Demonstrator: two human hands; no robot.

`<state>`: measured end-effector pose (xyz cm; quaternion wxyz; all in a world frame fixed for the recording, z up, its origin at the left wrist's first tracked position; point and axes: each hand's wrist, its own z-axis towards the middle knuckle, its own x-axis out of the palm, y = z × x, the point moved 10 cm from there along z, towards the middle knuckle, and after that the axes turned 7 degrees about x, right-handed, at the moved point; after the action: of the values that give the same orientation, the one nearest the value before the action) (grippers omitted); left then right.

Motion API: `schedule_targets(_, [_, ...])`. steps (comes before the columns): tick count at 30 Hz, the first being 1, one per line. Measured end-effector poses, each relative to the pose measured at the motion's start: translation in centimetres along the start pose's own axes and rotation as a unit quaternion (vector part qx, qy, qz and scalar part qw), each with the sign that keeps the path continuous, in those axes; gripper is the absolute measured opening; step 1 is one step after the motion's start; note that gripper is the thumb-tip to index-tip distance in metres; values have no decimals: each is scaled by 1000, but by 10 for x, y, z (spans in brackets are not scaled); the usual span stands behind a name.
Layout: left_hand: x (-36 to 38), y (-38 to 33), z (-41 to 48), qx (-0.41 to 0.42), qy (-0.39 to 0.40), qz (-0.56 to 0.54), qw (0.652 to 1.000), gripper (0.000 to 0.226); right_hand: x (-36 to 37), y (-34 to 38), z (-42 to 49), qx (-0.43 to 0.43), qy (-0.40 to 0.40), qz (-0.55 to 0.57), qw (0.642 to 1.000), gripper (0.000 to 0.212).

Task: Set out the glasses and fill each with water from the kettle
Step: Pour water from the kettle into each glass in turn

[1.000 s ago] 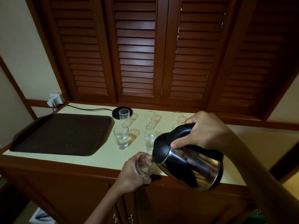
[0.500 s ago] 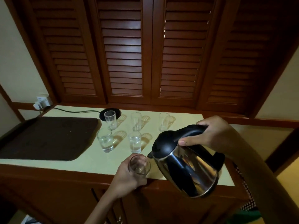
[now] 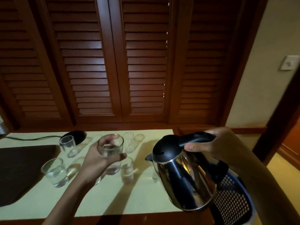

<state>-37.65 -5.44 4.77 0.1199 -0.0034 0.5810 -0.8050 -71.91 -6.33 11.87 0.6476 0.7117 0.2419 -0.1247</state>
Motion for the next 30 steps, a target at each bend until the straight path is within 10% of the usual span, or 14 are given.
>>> schedule_targets(9, [95,27,104,-21,20,14,999,73,-65,-27,19,-76,-63,-8,995,47])
schedule_targets(25, [170,132,157,-73,92,196,974,87,-71,-94,74,72,-65,82,992,65])
schedule_targets(30, [175,145,155,-81,113,210,968,86,-67,-91,82,63,-79,70,992,38])
